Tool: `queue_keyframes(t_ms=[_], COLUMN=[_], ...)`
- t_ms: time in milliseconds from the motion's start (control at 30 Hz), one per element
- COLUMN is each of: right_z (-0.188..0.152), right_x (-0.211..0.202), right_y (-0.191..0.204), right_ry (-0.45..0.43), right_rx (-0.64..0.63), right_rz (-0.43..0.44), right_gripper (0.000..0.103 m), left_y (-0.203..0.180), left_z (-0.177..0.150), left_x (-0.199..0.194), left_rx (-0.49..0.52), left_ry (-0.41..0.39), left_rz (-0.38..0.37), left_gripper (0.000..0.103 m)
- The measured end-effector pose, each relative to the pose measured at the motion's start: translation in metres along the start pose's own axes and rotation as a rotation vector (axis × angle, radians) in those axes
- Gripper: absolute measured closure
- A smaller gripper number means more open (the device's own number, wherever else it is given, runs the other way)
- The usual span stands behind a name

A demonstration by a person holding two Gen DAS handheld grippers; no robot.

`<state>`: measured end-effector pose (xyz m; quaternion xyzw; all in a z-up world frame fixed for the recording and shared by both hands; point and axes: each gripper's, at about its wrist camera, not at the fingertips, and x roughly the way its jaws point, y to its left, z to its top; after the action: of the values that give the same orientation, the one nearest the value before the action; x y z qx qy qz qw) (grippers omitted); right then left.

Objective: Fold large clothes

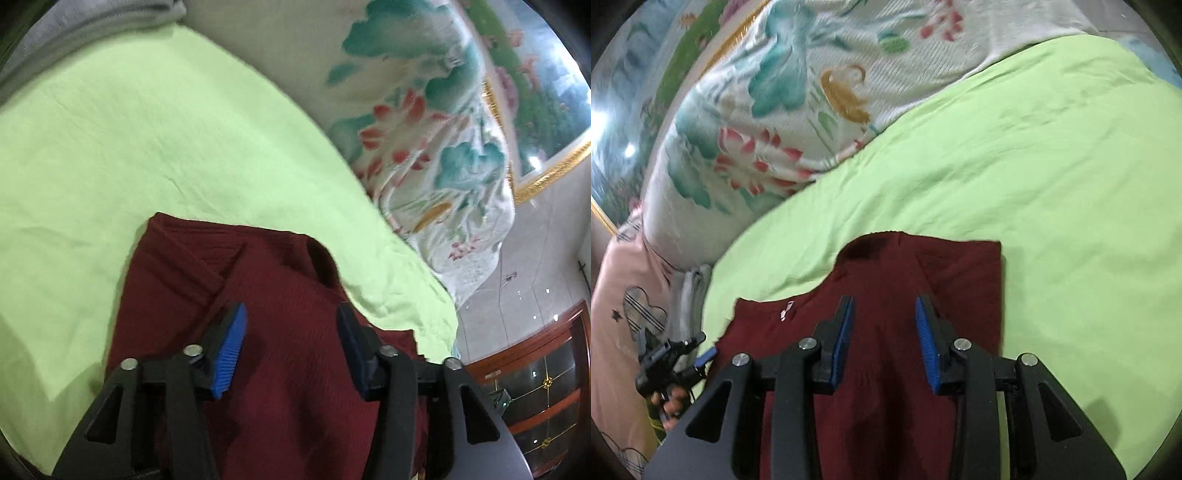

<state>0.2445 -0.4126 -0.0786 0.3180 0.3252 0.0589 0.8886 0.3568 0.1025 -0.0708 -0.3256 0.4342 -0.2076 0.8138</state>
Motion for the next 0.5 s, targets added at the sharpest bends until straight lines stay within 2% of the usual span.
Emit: queue_keyframes(t_ms=[167,333,500], right_z=[-0.031,-0.069,-0.098], right_x=[-0.026,-0.038,-0.045], right_y=[0.013,0.024,0.024], right_ry=[0.008,0.046,0.064], right_rx=[-0.018,-0.024,0.02], right_rz=[0.063,0.107,0.134], right_gripper=[0.067,0.06,0.059], left_y=[-0.007,-0.008,0.008], left_z=[-0.045,-0.103,-0.15], left_x=[-0.038,-0.063,-0.088], left_rx=[0.043,0.021,-0.027], left_ry=[-0.005,0.019,0.038], left_rz=[-0.041,-0.07,-0.08], left_gripper=[0.044,0.044,0.041])
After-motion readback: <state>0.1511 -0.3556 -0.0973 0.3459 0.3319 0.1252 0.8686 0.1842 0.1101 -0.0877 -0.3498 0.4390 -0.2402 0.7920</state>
